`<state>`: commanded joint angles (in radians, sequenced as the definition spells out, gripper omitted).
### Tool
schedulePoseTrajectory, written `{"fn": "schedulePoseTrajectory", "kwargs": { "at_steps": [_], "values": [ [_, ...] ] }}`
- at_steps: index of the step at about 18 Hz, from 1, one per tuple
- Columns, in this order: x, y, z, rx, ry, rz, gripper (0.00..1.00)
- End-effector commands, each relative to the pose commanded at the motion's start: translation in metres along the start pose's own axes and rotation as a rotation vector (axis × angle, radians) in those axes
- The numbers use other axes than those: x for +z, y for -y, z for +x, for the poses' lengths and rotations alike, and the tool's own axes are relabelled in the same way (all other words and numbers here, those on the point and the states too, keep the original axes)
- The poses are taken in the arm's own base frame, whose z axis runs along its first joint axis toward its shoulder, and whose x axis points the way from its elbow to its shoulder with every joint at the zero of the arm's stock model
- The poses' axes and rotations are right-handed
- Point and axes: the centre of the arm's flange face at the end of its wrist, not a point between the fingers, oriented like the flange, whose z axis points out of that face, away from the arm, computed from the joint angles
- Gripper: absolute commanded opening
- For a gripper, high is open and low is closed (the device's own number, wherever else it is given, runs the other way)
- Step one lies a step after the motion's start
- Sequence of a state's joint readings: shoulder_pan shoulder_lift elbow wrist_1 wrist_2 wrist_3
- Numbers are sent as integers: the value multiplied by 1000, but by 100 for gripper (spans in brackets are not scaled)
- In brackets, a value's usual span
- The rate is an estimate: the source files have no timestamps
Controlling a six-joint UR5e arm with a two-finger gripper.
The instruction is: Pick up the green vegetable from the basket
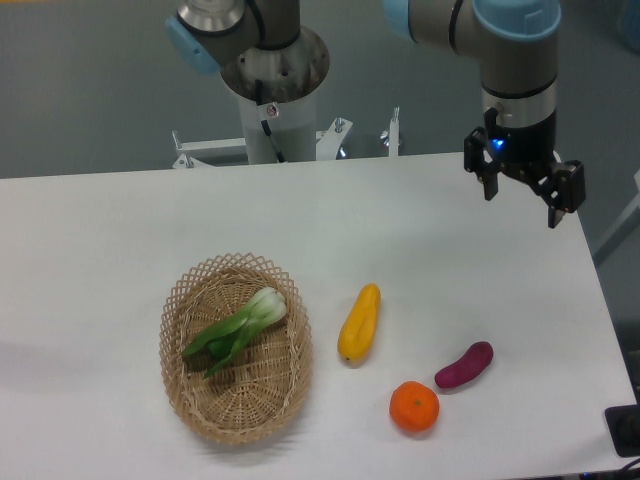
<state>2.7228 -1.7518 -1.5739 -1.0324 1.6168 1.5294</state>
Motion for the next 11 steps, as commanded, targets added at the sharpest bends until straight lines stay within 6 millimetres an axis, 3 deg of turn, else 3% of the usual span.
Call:
{"fn": "schedulePoseTrajectory", "kwargs": {
  "at_steps": [6, 9, 11],
  "values": [
    [-5, 3, 9, 3, -1, -2, 100],
    [-2, 32, 24, 42, -17, 20, 100],
    [4, 44, 36, -67, -28, 50, 100]
  ]
}}
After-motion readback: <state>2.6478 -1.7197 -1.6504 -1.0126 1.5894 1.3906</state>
